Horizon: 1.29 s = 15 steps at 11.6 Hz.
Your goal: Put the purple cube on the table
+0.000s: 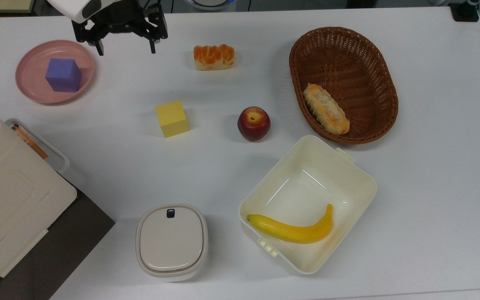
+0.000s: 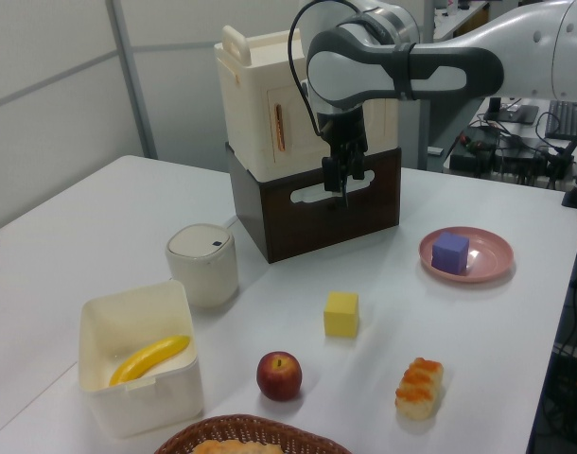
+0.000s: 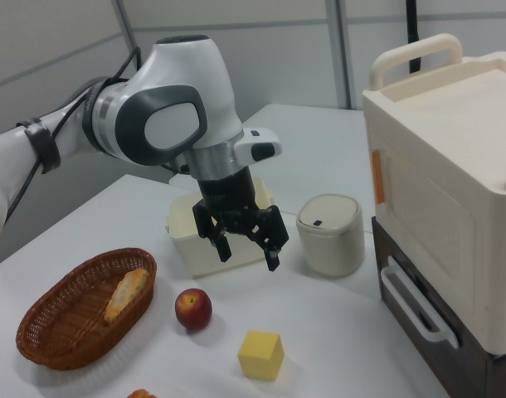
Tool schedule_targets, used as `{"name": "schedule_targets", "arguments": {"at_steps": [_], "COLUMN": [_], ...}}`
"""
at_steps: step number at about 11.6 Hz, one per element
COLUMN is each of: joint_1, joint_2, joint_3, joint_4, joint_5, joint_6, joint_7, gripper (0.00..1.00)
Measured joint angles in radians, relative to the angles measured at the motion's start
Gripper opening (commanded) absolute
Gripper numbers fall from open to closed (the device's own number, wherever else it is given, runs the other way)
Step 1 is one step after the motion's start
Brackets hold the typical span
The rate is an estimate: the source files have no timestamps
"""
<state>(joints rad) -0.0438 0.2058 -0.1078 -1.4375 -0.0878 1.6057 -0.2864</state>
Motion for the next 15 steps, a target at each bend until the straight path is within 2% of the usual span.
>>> {"name": "schedule_targets", "arguments": {"at_steps": [15], "joint_1": [-0.006], "joint_2": [-0.002], "joint_3": [-0.002], "joint_4": [0.0], "joint_5": [0.022], "joint_6": [0.0], "joint_7": [0.0], "gripper": [1.0]}}
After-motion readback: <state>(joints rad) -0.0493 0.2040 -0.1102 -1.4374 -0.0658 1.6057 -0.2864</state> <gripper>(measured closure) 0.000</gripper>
